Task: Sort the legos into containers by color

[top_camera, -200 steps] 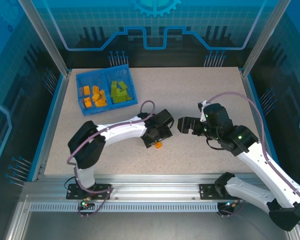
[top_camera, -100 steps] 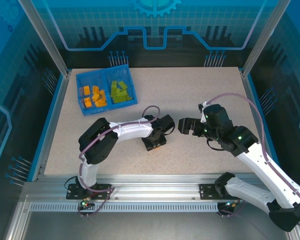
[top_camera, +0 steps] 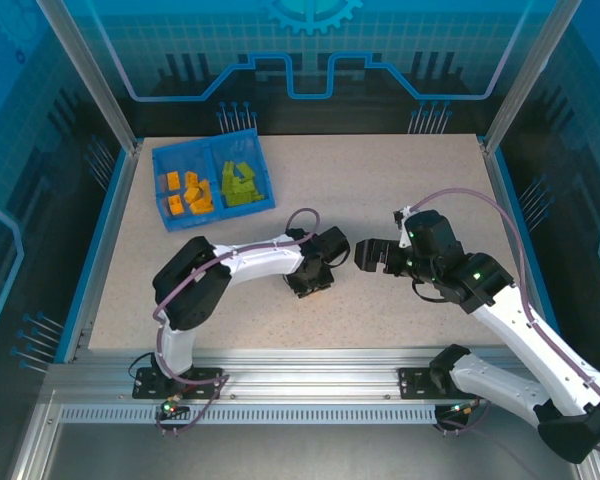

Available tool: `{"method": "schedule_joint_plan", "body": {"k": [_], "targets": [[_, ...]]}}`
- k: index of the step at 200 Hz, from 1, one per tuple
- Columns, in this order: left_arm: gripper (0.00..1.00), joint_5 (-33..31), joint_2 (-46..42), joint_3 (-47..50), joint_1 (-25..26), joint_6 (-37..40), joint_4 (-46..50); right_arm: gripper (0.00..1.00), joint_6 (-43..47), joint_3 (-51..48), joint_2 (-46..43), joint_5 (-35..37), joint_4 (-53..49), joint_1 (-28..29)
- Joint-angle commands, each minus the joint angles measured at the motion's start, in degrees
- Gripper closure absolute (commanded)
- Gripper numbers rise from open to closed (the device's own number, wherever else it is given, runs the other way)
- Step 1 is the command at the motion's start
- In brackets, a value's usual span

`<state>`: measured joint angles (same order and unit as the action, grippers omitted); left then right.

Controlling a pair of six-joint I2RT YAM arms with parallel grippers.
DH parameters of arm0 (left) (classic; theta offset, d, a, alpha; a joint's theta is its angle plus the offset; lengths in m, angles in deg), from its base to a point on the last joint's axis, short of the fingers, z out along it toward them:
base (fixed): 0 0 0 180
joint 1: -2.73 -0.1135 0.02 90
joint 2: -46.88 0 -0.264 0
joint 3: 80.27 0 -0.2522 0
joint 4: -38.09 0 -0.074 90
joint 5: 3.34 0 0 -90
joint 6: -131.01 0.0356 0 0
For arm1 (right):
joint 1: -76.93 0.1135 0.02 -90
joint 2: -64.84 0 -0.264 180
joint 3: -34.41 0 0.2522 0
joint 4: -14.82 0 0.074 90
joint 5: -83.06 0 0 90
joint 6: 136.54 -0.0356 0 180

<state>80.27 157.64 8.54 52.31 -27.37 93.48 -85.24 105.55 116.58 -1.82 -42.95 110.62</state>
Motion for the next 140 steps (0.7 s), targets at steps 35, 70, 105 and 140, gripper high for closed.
{"method": "schedule_joint_plan", "body": {"k": [35, 70, 105, 140], "targets": [[0.71, -5.12, -16.05, -2.42, -8.99, 6.66, 4.81, 0.0, -0.41, -0.1, -1.71, -0.11, 0.34, -0.82], [0.7, -8.44, -22.67, -4.34, -23.82, 14.32, 7.53, 0.0, -0.96, -0.74, -2.26, -0.04, 0.85, -0.82], [0.7, -9.41, -18.17, -9.24, -39.48, 21.71, 7.18, 0.0, -0.97, -0.53, -2.09, -0.12, 1.05, -0.82], [0.69, -6.91, -8.69, -16.26, -49.38, 23.99, 2.69, 0.0, -0.24, 0.57, -1.33, 0.3, 0.48, -0.82]]}}
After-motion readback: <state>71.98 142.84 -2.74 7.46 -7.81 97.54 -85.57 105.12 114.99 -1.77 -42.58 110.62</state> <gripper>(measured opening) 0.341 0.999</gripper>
